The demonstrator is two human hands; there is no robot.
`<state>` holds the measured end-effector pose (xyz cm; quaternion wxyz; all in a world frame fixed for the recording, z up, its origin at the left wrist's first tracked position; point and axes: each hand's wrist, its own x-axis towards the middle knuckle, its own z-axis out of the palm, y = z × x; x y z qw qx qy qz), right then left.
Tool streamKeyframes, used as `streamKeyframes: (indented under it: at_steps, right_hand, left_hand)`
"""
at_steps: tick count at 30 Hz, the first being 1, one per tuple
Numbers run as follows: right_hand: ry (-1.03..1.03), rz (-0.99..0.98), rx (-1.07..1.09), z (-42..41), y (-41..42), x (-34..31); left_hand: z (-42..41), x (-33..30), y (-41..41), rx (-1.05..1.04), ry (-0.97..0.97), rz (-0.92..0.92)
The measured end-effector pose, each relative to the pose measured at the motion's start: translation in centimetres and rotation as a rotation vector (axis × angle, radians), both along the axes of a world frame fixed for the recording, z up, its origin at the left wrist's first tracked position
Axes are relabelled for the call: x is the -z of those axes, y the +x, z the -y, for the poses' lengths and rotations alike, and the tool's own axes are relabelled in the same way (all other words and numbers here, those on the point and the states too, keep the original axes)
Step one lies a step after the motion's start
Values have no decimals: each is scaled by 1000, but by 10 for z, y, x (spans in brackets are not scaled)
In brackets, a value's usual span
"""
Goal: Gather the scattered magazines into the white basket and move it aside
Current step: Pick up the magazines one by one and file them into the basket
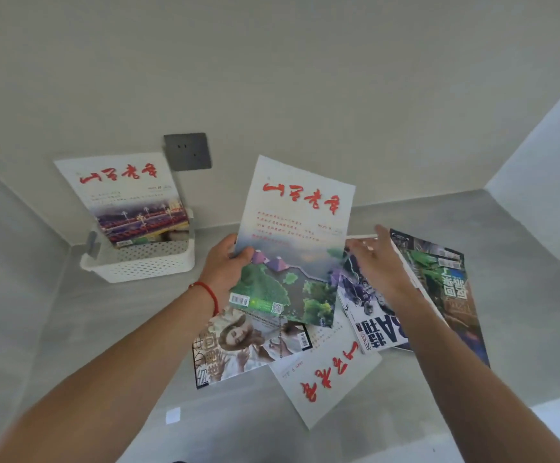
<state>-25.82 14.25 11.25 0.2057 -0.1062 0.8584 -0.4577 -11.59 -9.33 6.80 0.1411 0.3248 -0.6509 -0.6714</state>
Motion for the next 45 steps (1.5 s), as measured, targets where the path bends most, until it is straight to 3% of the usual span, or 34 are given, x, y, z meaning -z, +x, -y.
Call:
streamKeyframes:
  at_steps: [2,4,10,15,21,27,32,41,45]
  right_hand:
    - [-111,180,-72,12,-2,23]
    - [-217,224,-97,30,-5,31]
    - [-167,42,-304,94,1,22]
    - [-162,-157,-443,177,24,7]
    - [-144,-388,-412,282,45,-29]
    - [-12,-378,-354,354,49,-31]
    - [89,-348,-302,385,56,-4]
    - [128,-234,-162,411,54,43]
    - [79,-181,-155,409,51,48]
  left_hand:
    - [4,5,11,-58,92,17]
    - [7,7,23,-85,131,13]
    - [42,4,67,-226,62,76]
    - [105,-17,105,-324,-175,191]
    - [209,-58,128,-429,-546,241]
    - [278,-64,122,-444,-721,318]
    - [307,-37,111,-441,-615,405]
    - [349,20,104,-403,-243,307]
    - [348,20,99,-369,-243,284]
